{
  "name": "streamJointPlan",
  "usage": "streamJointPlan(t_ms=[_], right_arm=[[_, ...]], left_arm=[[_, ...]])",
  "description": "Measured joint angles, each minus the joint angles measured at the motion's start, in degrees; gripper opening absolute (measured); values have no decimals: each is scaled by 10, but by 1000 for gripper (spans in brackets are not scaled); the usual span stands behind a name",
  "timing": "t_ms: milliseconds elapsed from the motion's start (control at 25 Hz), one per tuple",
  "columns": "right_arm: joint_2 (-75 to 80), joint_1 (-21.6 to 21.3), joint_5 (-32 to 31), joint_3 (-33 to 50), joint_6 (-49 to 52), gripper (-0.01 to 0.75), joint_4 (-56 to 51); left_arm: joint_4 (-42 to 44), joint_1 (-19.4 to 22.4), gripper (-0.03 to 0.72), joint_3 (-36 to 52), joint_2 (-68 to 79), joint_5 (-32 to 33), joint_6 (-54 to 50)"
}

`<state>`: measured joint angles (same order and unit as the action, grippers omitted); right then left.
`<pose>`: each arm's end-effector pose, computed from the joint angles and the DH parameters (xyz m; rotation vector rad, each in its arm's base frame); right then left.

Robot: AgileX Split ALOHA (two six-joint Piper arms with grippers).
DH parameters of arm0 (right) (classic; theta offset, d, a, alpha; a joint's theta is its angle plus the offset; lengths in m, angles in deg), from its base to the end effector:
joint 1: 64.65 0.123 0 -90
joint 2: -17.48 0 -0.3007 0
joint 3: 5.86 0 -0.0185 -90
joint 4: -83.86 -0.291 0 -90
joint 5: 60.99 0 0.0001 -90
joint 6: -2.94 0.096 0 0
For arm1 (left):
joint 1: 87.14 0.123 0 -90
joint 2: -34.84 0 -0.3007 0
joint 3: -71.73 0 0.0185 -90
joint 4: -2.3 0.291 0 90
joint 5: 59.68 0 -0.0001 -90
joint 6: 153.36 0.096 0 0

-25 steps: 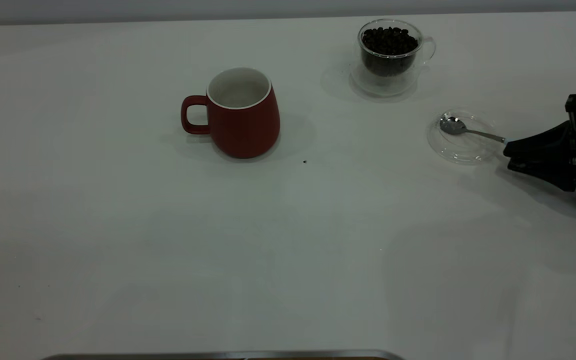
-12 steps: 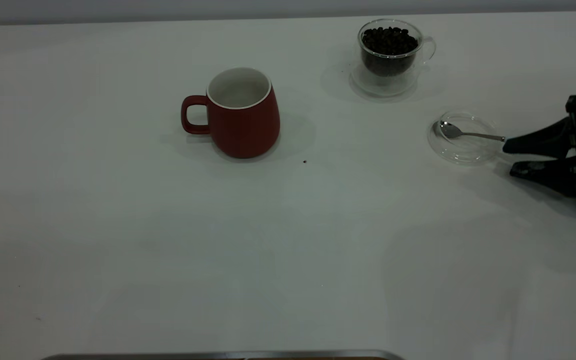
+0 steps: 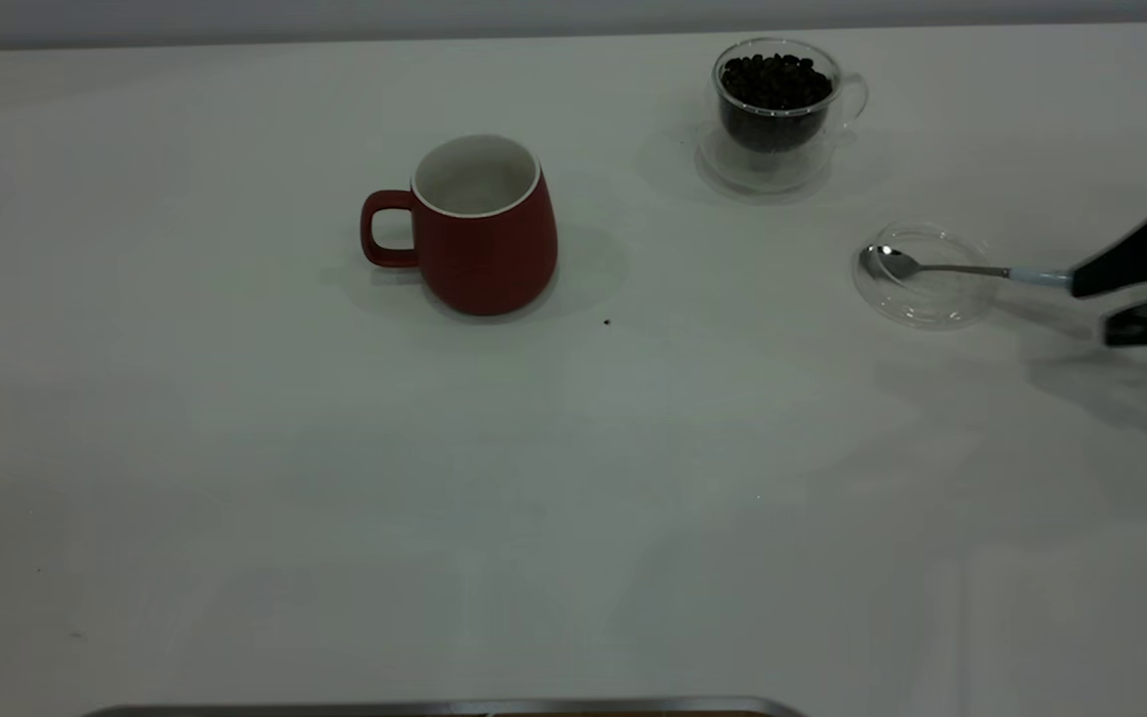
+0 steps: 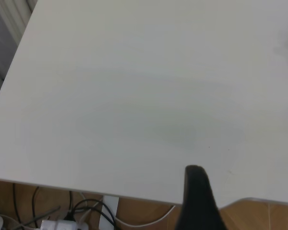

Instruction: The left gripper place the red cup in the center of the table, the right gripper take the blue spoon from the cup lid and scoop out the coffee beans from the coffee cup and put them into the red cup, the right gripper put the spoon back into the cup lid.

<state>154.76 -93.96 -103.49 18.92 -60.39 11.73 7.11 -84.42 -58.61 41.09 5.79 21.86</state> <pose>0.3189 -0.1081 -0.0176 0.7569 2.6796 0.9750 0.0131 0.0080 0.2843 -0.1469 2.1113 0.0802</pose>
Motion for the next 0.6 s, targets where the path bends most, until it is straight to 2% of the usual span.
streamJointPlan(t_ms=[120,320,480,600], right_arm=[[-67,0,25,19,82,405,77],[-215,10,31,50,185,406,176],[-374,51,15,59,292,406,283],[-488,91,-22,59,337,406,333]], left_arm=[[0,0,577,0,0,0,0],[0,0,577,0,0,0,0],[0,0,577,0,0,0,-1],[0,0,577,0,0,0,0]])
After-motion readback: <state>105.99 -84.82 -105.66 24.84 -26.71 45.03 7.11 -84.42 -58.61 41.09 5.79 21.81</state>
